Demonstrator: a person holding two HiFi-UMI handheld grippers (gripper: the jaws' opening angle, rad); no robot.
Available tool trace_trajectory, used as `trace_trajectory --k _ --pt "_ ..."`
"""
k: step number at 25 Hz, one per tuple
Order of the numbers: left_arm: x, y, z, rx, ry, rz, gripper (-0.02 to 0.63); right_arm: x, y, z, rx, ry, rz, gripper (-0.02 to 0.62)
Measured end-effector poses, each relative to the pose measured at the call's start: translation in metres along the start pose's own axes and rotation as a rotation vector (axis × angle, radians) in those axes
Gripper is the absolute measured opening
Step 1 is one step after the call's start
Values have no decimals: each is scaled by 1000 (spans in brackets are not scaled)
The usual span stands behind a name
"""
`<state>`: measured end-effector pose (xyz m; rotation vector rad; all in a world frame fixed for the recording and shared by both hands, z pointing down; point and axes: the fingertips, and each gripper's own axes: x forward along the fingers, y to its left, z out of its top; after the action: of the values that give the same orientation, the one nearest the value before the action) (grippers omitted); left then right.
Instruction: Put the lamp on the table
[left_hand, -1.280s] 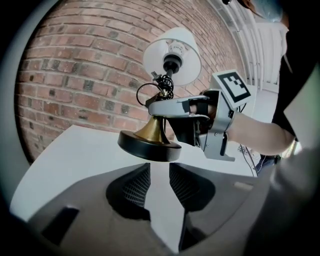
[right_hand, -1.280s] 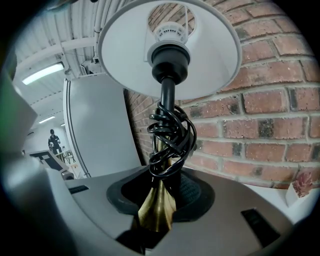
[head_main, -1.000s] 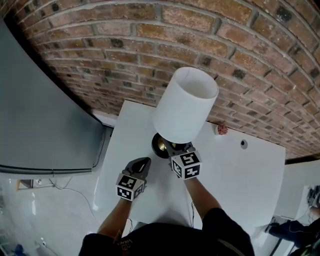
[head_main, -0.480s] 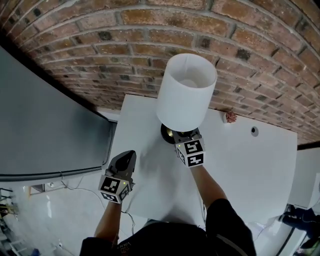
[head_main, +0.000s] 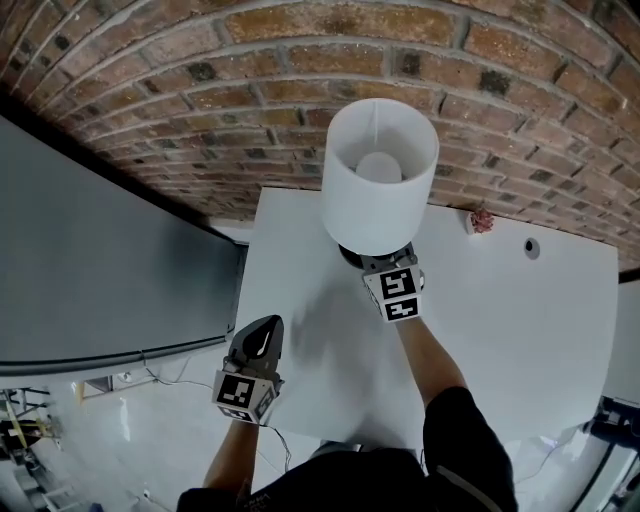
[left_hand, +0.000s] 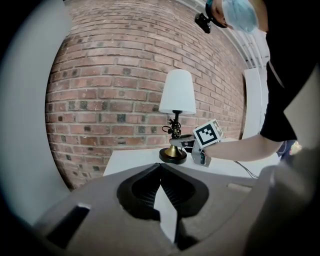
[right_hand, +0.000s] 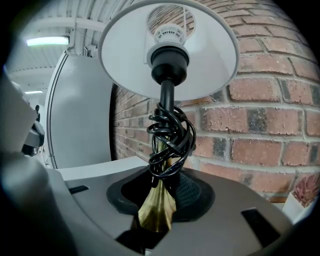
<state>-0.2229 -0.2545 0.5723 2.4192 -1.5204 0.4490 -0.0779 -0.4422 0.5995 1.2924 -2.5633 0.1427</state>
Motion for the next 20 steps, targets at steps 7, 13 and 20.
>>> trace_trajectory --k 7,13,20 --pt "1 -3 -6 -17 11 -3 9 5 -4 1 -28 -26 -8 115" --pt "3 0 -6 -7 8 5 9 5 -2 0 -51 -80 0 118" --pt "7 -9 -1 -31 -1 -7 9 -2 0 -2 -8 -68 12 127"
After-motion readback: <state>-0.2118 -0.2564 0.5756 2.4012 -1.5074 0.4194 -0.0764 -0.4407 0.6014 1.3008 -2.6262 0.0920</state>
